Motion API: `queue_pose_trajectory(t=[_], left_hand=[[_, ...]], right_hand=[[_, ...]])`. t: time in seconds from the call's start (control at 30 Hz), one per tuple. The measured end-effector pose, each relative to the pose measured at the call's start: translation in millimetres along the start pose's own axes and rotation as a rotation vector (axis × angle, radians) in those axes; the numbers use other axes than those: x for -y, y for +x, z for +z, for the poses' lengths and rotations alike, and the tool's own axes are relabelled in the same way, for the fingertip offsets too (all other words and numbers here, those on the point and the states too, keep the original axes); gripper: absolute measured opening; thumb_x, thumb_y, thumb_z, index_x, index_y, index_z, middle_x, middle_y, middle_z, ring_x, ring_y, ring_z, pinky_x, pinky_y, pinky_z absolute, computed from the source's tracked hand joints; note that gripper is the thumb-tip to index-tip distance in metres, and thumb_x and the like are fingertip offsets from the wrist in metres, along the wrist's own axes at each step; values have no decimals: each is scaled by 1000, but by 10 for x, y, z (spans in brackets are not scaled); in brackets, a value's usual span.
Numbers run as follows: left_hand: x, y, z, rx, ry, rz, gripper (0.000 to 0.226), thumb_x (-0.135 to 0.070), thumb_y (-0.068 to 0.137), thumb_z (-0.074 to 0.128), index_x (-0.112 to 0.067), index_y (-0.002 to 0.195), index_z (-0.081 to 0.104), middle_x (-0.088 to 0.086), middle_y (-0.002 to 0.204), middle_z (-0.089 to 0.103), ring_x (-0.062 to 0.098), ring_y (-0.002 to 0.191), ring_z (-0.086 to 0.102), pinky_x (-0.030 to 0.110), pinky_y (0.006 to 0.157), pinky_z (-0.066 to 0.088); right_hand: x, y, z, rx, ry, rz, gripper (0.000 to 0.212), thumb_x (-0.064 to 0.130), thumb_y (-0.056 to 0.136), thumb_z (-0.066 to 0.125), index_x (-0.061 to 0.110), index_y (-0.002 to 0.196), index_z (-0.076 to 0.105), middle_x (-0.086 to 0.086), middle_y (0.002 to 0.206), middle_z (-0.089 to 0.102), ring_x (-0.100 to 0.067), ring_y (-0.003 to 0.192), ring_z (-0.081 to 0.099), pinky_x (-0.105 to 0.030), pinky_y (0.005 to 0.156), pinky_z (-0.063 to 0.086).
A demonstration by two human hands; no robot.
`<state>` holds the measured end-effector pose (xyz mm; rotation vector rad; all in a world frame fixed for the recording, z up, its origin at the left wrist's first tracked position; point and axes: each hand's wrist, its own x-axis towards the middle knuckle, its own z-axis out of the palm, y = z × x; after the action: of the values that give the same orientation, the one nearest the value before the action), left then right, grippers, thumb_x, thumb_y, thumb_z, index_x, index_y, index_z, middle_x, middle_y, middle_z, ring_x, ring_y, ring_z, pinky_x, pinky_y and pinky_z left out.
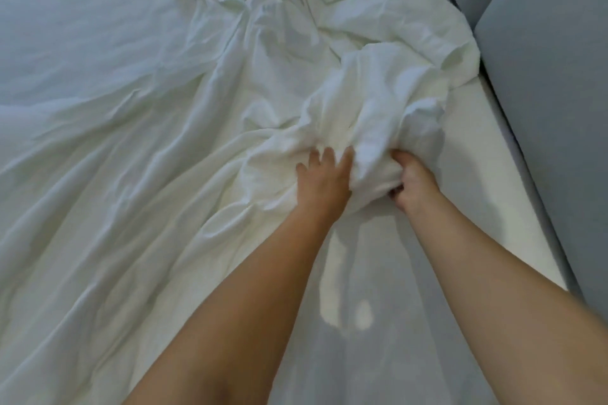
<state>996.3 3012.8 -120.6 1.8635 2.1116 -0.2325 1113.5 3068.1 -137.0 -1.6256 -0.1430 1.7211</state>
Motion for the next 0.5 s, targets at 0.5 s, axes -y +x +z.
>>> queue_pose_trajectory(t=[0.5], left_hand=[[145, -1006, -1371, -26, -1429, -275, 34, -56, 72, 67, -25, 85, 72, -1, 91, 74, 14, 87, 70, 27, 72, 55]], right_hand=[[-29, -1647, -53, 378, -1220, -1279, 46, -3, 62, 73, 6, 107, 68, -12, 77, 67, -35, 64, 64, -31, 53, 46]])
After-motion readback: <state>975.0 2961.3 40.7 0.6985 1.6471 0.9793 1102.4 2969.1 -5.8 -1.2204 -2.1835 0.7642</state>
